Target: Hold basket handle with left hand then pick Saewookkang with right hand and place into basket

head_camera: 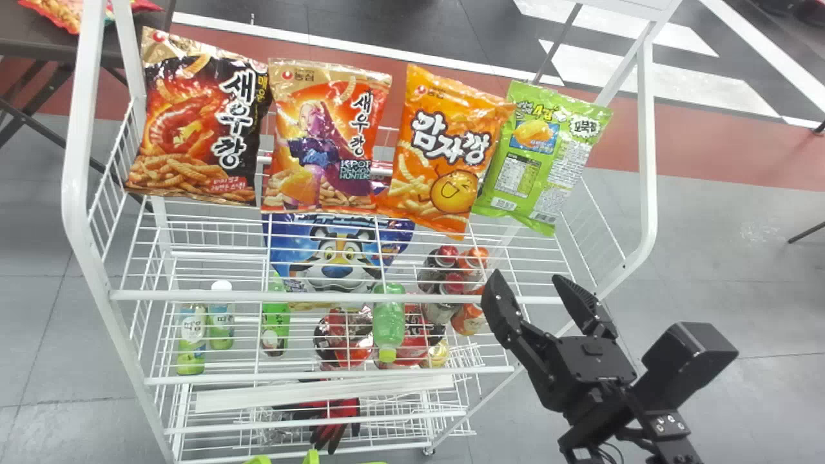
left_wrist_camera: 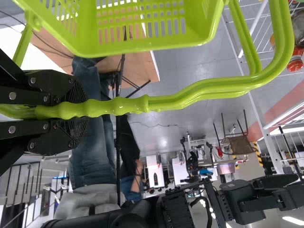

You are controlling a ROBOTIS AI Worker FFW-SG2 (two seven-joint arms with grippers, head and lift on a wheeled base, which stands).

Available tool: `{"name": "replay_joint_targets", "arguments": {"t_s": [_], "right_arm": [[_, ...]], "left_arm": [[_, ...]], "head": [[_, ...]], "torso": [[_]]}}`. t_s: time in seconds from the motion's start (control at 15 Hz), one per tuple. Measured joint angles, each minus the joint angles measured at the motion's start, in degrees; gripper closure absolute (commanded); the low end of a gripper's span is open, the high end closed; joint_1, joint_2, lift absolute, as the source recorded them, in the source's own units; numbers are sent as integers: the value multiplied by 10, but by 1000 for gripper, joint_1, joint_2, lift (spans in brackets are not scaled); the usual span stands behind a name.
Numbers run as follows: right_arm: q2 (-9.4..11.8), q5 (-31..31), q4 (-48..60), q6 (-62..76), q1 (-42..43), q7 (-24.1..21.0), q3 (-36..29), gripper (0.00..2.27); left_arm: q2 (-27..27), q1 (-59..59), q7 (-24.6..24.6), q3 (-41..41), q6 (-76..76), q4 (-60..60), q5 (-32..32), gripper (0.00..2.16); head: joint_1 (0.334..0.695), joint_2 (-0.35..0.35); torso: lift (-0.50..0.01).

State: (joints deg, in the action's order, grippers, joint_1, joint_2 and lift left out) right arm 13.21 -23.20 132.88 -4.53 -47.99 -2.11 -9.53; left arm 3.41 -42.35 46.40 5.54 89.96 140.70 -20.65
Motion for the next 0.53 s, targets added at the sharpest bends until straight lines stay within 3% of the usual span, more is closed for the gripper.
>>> {"name": "replay_joint_targets", "arguments": {"t_s": [0.53], "right_arm": [[0,8,4,1,0,1,10,144]], "left_arm": [[0,-1,5,0,0,0,0,1825]], "head": [[695,-350]], "torso": [[-19]]}}
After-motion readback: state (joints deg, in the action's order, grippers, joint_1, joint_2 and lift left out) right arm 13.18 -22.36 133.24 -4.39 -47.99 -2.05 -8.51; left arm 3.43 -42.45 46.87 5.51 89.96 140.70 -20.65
